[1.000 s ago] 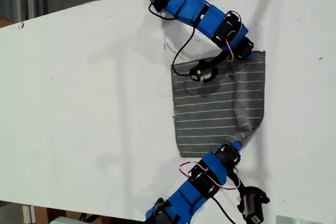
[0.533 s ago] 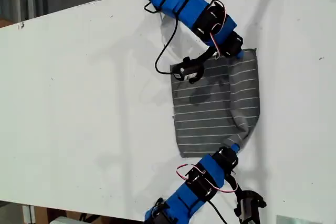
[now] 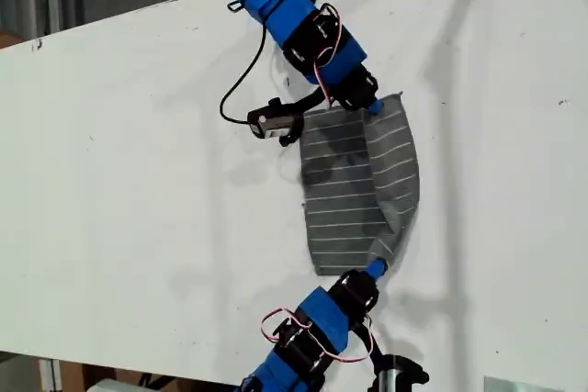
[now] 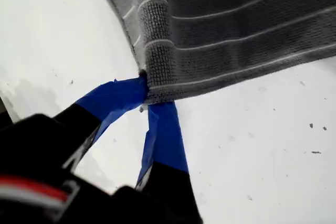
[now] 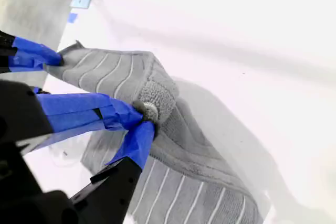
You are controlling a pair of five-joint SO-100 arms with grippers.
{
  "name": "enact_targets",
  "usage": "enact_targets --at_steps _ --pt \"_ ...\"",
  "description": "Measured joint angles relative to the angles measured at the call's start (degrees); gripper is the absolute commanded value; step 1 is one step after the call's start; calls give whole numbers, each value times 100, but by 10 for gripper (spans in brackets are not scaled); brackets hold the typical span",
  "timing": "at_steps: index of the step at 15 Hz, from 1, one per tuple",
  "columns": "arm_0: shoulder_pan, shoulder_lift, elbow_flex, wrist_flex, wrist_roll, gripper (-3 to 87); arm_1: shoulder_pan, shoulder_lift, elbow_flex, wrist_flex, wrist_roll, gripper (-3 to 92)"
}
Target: Grasp corners of a square towel and fold twice.
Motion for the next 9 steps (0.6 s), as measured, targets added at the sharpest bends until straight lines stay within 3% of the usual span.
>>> enact_targets --at_steps 3,9 --pt "-439 589 1257 -53 -158 -1 606 765 923 -62 -9 -1" --pt "-1371 3023 5203 -1424 -475 -1 1784 1397 1512 -70 -633 -1"
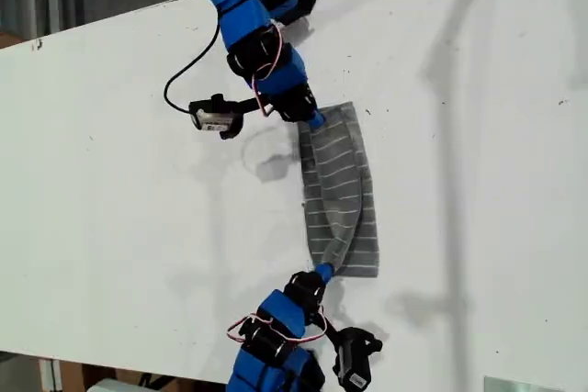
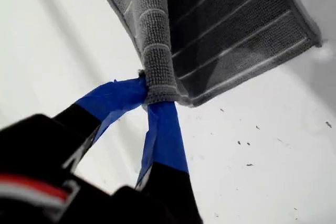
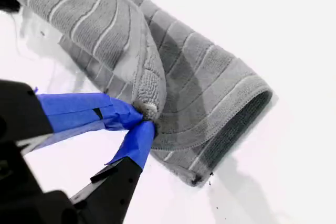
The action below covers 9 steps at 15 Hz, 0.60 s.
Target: Grasp corners of a square towel and fold twice.
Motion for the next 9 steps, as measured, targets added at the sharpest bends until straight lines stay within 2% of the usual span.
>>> enact_targets --at_steps 3,6,9 --pt "-387 958 1187 -413 53 -1 492 308 624 -132 -220 -1" --pt "-387 1248 1986 -949 -26 -1 290 369 1477 -677 -53 -1" --pt "-193 1248 2065 -1257 -141 -1 -88 870 1969 -844 299 -1"
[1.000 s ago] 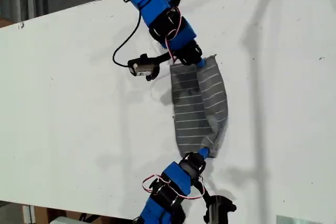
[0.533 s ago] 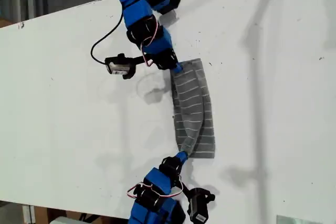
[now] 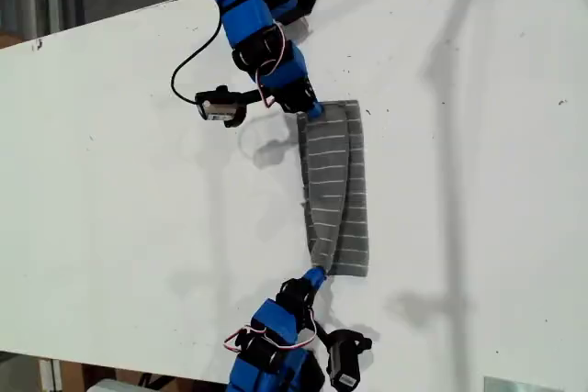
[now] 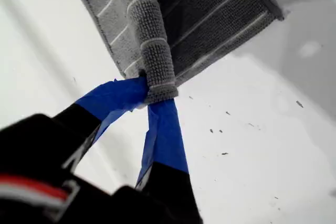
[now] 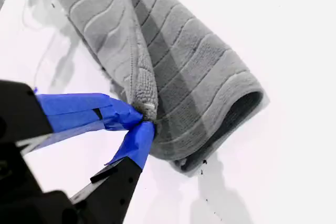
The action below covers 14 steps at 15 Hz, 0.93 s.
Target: Grasp corners of a square towel and fold twice.
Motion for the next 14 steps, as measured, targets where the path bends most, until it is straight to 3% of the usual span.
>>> enact_targets --at_steps 3,9,11,12,14 --pt "237 -272 -123 -141 -97 -1 -246 826 738 -264 272 -1" --pt "281 -650 -220 -299 -132 -1 -343 589 1002 -870 360 -1" --pt "281 -650 -220 -378 -141 15 -316 483 1002 -958 343 149" --pt "290 -668 -220 -501 -105 80 -316 422 1002 -993 343 231" --pt "343 -756 -220 -659 44 187 -316 369 1002 -949 308 253"
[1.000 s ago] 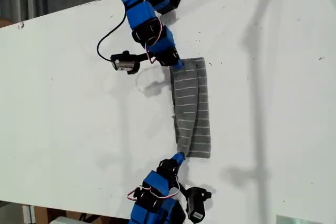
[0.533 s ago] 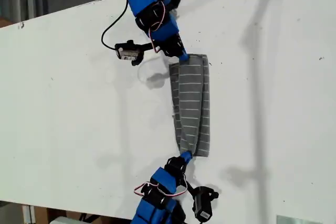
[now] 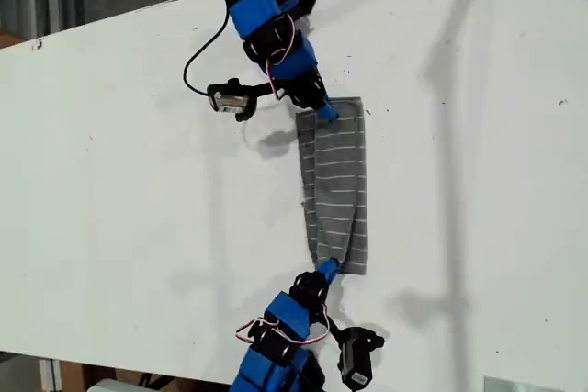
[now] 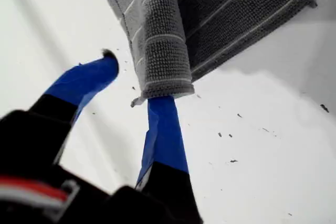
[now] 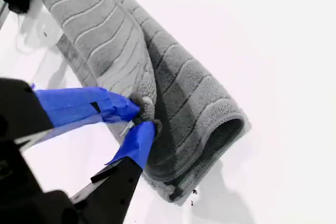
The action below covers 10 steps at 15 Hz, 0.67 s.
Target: Grasp corners of a square towel and fold twice.
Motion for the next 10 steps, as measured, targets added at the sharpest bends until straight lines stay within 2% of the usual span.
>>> enact_targets --at_steps 1,4,7,10 --pt "9 -53 -18 -9 53 228 -18 -9 0 62 0 279" --pt "0 -62 -158 0 114 263 -18 -9 0 237 0 291" --pt "0 70 -158 229 114 344 62 -9 -9 492 0 323" --pt "-9 229 -123 264 79 377 483 9 -9 1362 0 358"
